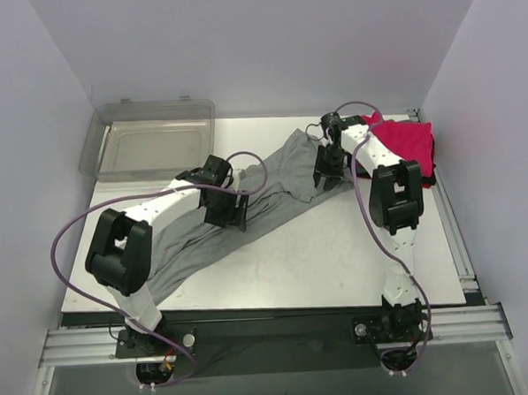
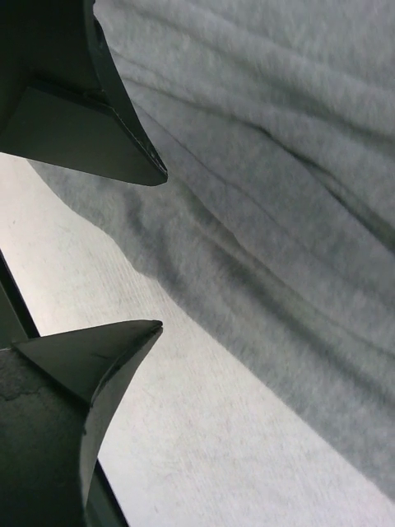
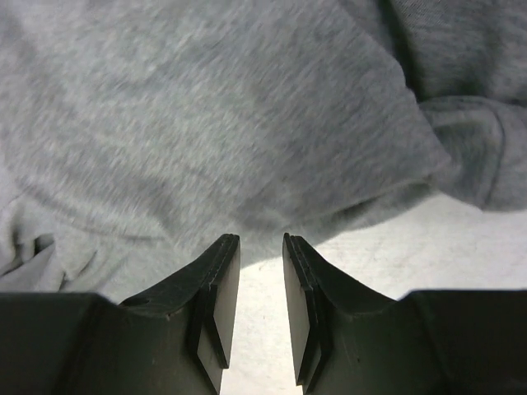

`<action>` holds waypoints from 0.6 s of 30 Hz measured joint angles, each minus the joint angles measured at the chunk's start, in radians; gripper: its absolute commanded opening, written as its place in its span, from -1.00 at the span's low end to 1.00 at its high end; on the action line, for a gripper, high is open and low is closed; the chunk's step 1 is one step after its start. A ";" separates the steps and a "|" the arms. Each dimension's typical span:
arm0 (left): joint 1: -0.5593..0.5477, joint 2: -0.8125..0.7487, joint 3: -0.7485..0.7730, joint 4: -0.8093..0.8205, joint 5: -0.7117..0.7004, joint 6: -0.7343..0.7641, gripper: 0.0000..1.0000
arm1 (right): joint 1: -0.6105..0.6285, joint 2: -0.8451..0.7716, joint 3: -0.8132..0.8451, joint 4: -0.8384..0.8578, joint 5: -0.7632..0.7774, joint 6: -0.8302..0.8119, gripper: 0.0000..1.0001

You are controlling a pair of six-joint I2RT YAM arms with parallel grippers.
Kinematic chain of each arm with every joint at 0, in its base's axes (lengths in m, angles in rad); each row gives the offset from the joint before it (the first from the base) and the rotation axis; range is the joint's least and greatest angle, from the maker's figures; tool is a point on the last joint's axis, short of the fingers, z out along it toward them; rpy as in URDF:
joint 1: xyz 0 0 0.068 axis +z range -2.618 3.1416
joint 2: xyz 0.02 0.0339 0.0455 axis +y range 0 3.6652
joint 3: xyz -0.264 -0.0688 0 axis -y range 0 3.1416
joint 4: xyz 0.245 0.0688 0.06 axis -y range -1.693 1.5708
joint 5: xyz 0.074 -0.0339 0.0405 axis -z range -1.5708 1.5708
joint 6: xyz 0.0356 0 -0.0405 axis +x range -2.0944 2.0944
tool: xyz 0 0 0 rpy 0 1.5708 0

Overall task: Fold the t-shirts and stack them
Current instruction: Rotate the tshirt 75 degrees

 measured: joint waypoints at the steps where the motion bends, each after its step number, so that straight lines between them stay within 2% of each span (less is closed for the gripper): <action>1: 0.008 -0.010 -0.008 0.001 -0.012 0.002 0.55 | 0.000 0.012 0.000 0.004 0.000 0.006 -0.42; 11: 0.056 -0.041 -0.105 0.002 -0.229 0.005 0.60 | -0.002 0.107 0.034 0.009 0.052 0.086 -0.43; 18: 0.072 -0.007 -0.134 0.019 -0.257 0.005 0.60 | -0.001 0.179 0.156 -0.013 0.076 0.166 -0.43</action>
